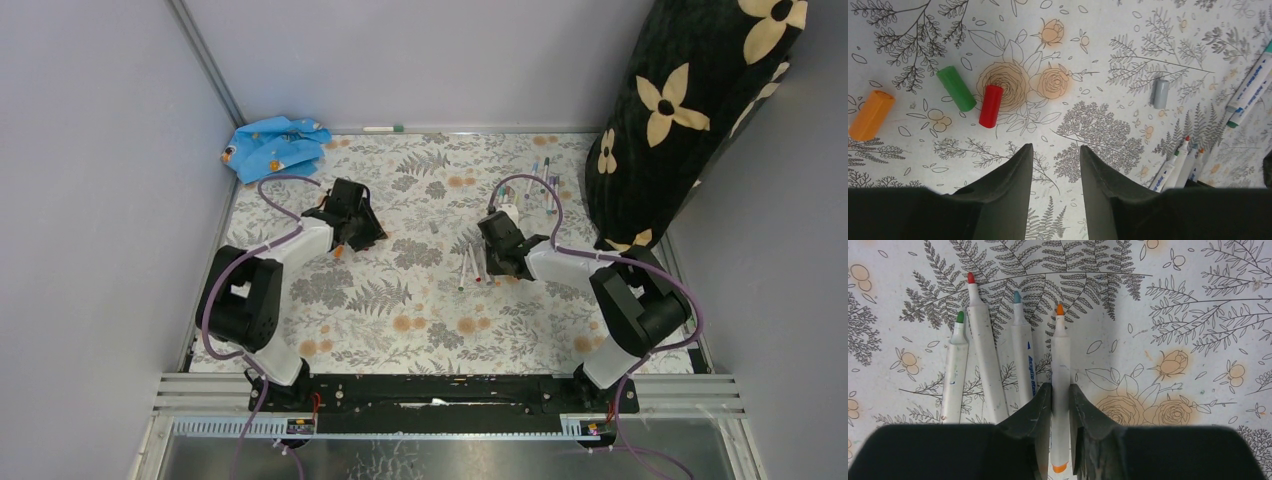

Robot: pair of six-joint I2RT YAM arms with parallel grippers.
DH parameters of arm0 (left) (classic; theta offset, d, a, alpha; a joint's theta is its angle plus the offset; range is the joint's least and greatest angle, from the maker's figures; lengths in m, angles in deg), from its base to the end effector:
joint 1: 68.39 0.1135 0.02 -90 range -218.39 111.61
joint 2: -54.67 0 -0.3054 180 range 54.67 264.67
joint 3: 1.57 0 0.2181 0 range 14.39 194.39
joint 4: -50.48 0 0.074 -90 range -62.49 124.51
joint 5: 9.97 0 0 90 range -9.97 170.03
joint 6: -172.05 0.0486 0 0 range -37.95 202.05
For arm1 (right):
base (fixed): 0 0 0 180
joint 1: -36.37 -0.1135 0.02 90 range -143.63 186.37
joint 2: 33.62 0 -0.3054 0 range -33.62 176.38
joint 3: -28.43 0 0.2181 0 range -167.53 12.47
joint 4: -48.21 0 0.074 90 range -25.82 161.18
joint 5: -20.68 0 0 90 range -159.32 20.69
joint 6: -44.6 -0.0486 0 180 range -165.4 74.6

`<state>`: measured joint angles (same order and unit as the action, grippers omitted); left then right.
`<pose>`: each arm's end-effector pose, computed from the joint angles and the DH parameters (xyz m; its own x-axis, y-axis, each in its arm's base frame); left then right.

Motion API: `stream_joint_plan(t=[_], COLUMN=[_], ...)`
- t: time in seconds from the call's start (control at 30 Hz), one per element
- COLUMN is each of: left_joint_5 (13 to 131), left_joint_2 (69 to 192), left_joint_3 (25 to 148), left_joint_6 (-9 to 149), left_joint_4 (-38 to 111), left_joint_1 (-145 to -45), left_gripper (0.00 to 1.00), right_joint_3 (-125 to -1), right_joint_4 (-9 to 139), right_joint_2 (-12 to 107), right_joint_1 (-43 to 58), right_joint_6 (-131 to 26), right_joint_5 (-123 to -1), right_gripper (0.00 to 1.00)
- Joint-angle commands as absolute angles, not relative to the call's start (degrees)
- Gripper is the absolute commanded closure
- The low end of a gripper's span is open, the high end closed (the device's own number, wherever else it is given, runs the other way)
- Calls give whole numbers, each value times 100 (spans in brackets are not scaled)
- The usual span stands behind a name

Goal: Open the pen caps

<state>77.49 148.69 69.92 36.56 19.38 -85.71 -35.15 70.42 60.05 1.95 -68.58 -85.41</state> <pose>0.3006 -0.0960 0.2359 -0.7689 -0.5065 -0.3903 -0.3221 0.8341 -0.4479 0.2568 0.1596 0.2134 -0.7588 -0.0614 -0.6485 -0.1138 0.9927 0.0391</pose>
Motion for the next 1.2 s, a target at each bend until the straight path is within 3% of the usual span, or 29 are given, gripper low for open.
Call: stream_joint_plan(t=[0.0,0.2,0.33,0.8,1.17], left_joint_5=[7717,7657,7622,7352,7113], left_joint_2=[14644,14533,14428,14080,14082], left_joint_3=[7045,6975,6908,6859,6713], left_joint_6=[3622,3570,3503,3267,2943], left_joint_4=[1974,2049,2151,2471,2970], left_joint_1=[-8606,-8606,-8606,-8605,-8670], left_gripper=[54,54,54,54,55], right_joint_3=[-3622,-3716,-4097,-6892,-8375], right_joint_4=[7021,7082,7243,7787,7916], right_joint_2=[6174,6067,5906,7589,9123], right_joint_1=[258,254,255,799,1397], right_joint_6=[-6759,-6668,-6501,-5738,-5388], right_joint_5=[-8693,-8751,-8938,-8702,-8223], right_gripper=[73,41,32,31,39])
